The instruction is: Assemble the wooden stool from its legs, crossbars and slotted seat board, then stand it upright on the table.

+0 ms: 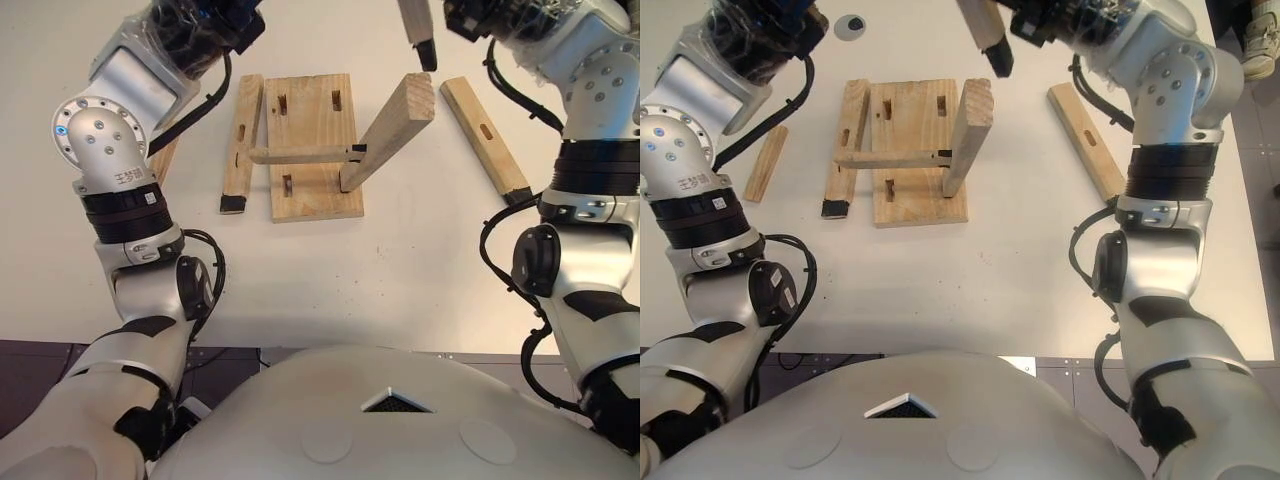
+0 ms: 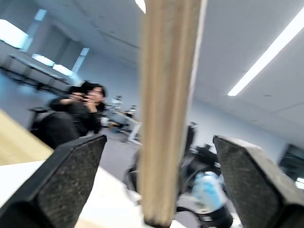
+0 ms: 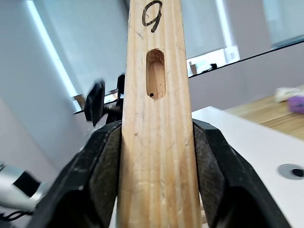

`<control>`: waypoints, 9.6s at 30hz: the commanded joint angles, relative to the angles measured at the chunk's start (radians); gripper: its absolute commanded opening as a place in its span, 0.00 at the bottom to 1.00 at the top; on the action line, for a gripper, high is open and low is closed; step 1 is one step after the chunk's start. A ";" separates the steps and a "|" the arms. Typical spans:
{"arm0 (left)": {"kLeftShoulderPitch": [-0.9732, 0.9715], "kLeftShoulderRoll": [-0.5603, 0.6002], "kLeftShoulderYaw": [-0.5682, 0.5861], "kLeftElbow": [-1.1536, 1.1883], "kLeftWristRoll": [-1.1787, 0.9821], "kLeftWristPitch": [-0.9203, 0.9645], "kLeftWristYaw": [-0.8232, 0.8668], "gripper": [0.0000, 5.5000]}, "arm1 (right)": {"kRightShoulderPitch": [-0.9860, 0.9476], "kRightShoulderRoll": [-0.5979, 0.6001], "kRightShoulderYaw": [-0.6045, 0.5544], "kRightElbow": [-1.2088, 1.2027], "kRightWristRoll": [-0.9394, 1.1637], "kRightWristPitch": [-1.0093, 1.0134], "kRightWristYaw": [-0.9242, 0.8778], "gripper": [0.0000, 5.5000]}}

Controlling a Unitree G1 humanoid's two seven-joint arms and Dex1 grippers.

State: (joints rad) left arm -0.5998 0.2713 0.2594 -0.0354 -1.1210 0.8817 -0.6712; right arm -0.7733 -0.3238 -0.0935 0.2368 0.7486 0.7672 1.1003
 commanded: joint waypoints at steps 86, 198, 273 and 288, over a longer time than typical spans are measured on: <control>0.463 0.442 -0.719 0.511 0.891 -0.743 -0.681 0.37 | 0.039 -0.055 0.040 0.230 -0.327 -0.364 -0.124 0.61; 0.740 0.224 0.072 0.377 0.801 -0.715 0.043 0.56 | 0.679 -0.265 0.196 -0.288 -0.601 -0.489 -0.377 0.61; 0.463 0.095 -0.059 -0.243 0.749 -0.754 0.308 0.62 | 0.437 -0.284 -0.182 -0.079 0.041 -0.388 -0.584 0.07; 0.461 0.078 0.018 -0.155 0.704 -0.648 0.365 0.62 | 0.546 -0.223 -0.036 0.082 -0.361 -0.677 -0.416 0.07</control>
State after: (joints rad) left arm -0.1403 0.3472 0.2747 -0.1929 -0.4158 0.2155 -0.3099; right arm -0.2457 -0.5597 -0.1436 0.2928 0.4238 0.1035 0.6744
